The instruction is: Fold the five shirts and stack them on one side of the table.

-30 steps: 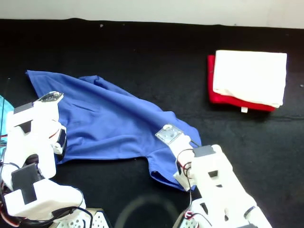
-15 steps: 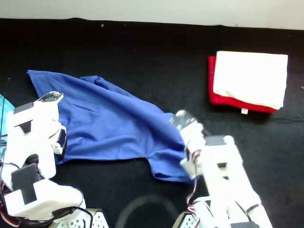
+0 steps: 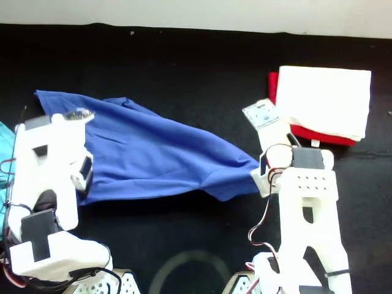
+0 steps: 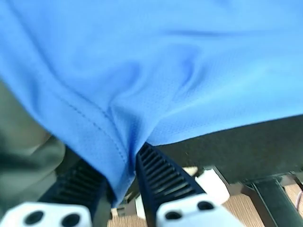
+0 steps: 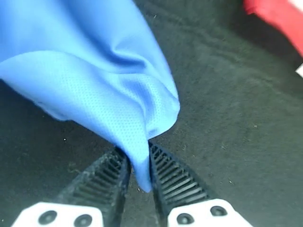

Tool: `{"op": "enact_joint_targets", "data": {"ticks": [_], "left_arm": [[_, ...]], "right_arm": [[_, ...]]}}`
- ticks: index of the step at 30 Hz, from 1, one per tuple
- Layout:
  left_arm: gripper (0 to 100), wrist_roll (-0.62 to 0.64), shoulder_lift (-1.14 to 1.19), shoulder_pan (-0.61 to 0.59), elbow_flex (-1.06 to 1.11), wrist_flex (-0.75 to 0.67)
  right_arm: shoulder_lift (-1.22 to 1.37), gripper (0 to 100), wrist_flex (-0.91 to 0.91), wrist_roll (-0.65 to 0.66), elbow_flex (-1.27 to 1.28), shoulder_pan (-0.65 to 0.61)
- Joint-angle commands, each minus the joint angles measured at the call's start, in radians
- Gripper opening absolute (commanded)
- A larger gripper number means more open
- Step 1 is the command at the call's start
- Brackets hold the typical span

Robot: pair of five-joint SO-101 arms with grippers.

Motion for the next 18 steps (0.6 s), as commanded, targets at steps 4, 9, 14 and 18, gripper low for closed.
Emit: {"op": "enact_joint_targets", "data": {"ticks": [4, 9, 14, 18], "left_arm": [[1, 0.014, -0.012, 0.070, -0.432, 0.279], [1, 0.061, -0.150, 0.127, -0.547, 0.279], [1, 0.061, -0.383, 0.236, -0.550, 0.278], [1, 0.057, -0.538, 0.275, -0.552, 0.276]], "right_arm": [[-0.050, 0.5, -0.085, -0.146, -0.275, 0.038], [-0.062, 0.5, -0.136, -0.175, -0.403, 0.038], [-0.062, 0.5, -0.130, -0.175, -0.552, 0.038], [-0.064, 0.5, -0.096, -0.175, -0.673, 0.067]]}}
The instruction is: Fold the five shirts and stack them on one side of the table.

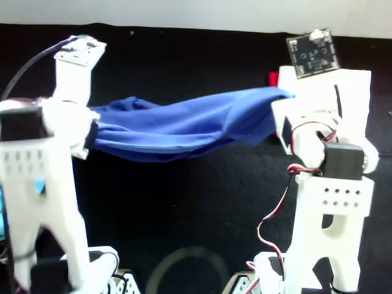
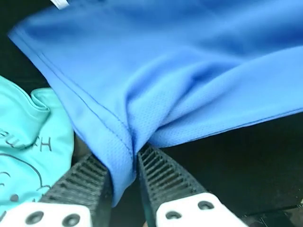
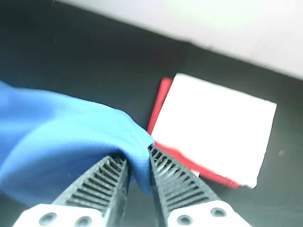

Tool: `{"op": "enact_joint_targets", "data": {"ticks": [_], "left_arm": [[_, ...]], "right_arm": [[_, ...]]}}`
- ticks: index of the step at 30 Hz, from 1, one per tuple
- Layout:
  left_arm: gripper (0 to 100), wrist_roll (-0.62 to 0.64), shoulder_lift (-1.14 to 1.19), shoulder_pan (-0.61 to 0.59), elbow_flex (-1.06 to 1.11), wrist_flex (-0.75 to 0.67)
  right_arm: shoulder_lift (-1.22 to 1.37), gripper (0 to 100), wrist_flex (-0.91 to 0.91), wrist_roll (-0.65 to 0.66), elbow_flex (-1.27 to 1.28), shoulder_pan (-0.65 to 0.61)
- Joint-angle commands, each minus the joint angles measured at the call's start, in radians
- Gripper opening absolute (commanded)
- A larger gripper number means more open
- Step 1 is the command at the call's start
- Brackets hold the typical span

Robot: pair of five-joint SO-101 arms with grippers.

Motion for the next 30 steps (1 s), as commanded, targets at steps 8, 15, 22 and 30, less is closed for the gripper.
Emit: {"op": "enact_joint_targets", "data": {"ticks": [8, 15, 22, 30], "left_arm": [[1, 0.002, -0.289, 0.033, -0.044, -0.115], [1, 0.005, -0.332, 0.035, -0.056, -0.163], [1, 0.006, -0.364, 0.035, -0.116, -0.167], [1, 0.006, -0.364, 0.035, -0.180, -0.169]], "right_arm": [[-0.042, 0.5, 0.114, -0.003, -0.415, 0.136], [-0.042, 0.5, 0.168, -0.008, -0.628, 0.134], [-0.042, 0.5, 0.166, -0.005, -0.783, 0.136], [-0.042, 0.5, 0.159, -0.003, -0.949, 0.136]]}}
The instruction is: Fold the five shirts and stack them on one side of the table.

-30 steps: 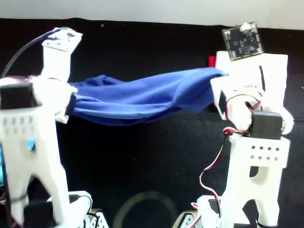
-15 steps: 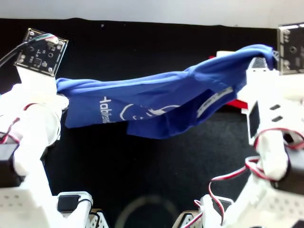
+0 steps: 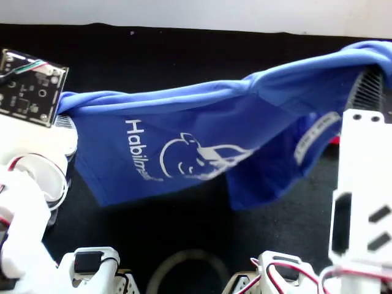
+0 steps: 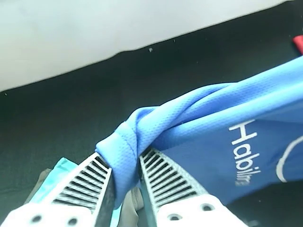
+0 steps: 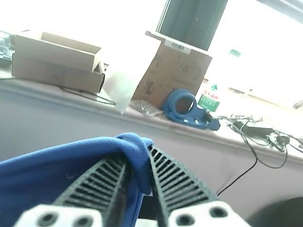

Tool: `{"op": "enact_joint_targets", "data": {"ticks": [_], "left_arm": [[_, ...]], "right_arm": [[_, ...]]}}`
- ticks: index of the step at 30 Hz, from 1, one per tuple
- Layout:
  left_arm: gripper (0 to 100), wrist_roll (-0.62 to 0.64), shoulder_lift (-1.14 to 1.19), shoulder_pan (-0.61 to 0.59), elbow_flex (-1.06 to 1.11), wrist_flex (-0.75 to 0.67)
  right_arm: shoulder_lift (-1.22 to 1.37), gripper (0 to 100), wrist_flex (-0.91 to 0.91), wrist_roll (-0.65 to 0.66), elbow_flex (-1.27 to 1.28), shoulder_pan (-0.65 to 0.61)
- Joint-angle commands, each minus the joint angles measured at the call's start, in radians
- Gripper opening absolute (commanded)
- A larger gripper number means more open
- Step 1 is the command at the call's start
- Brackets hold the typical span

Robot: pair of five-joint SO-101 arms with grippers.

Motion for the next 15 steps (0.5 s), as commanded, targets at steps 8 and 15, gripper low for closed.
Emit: {"op": "enact_joint_targets", "data": {"ticks": [8, 15], "left_arm": [[1, 0.041, -0.001, 0.012, 0.076, -0.035], [1, 0.041, -0.002, 0.007, 0.151, -0.015]], "right_arm": [[-0.004, 0.5, -0.070, -0.002, -0.160, 0.015], [-0.005, 0.5, -0.015, -0.002, -0.189, 0.015]]}}
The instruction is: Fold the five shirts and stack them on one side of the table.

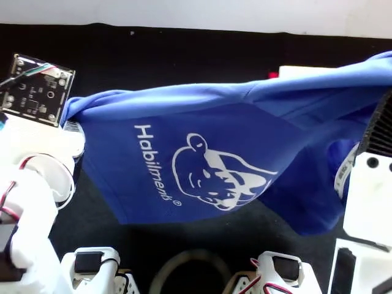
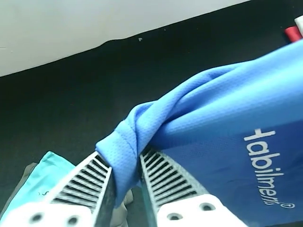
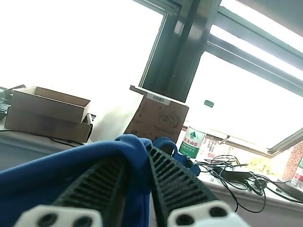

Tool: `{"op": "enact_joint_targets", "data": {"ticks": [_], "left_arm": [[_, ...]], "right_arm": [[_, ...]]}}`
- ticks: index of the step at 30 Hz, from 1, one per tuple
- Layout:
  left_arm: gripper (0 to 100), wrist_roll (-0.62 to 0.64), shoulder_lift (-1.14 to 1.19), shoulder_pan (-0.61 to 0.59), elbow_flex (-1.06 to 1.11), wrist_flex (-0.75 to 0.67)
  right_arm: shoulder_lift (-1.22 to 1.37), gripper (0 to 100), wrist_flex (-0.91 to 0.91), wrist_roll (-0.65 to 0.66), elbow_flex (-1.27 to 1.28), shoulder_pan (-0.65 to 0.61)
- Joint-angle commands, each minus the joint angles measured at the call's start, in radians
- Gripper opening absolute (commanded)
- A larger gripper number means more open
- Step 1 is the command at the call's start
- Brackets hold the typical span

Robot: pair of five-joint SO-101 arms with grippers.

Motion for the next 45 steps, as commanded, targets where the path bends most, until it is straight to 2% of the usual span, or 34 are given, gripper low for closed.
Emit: {"op": "enact_joint_targets", "data": {"ticks": [1, 5, 14, 19, 24, 31, 39, 42, 45], "left_arm": [[1, 0.008, 0.004, 0.004, 0.015, 0.015], [1, 0.008, -0.042, 0.004, 0.016, 0.077], [1, 0.008, -0.317, 0.002, 0.022, 0.092], [1, 0.002, -0.349, 0.001, 0.022, 0.084], [1, 0.002, -0.321, 0.001, 0.093, 0.049], [1, 0.002, -0.116, 0.002, 0.271, -0.107], [1, 0.002, 0.285, 0.004, 0.291, -0.336], [1, 0.002, 0.449, -0.008, 0.249, -0.451], [1, 0.002, 0.627, -0.030, 0.091, -0.485]], "right_arm": [[-0.010, 0.5, 0.031, -0.002, -0.024, 0.015], [-0.070, 0.5, 0.076, -0.002, -0.016, 0.010], [-0.182, 0.5, 0.122, -0.002, -0.013, 0.010], [-0.177, 0.5, 0.119, -0.002, -0.004, 0.008], [-0.147, 0.5, 0.099, -0.002, 0.154, 0.007], [-0.087, 0.5, -0.073, -0.002, 0.581, -0.074], [0.054, 0.5, -0.484, -0.008, 1.156, -0.139], [0.174, 0.5, -0.624, -0.008, 1.193, -0.139], [0.302, 0.5, -0.665, -0.009, 1.095, -0.139]]}}
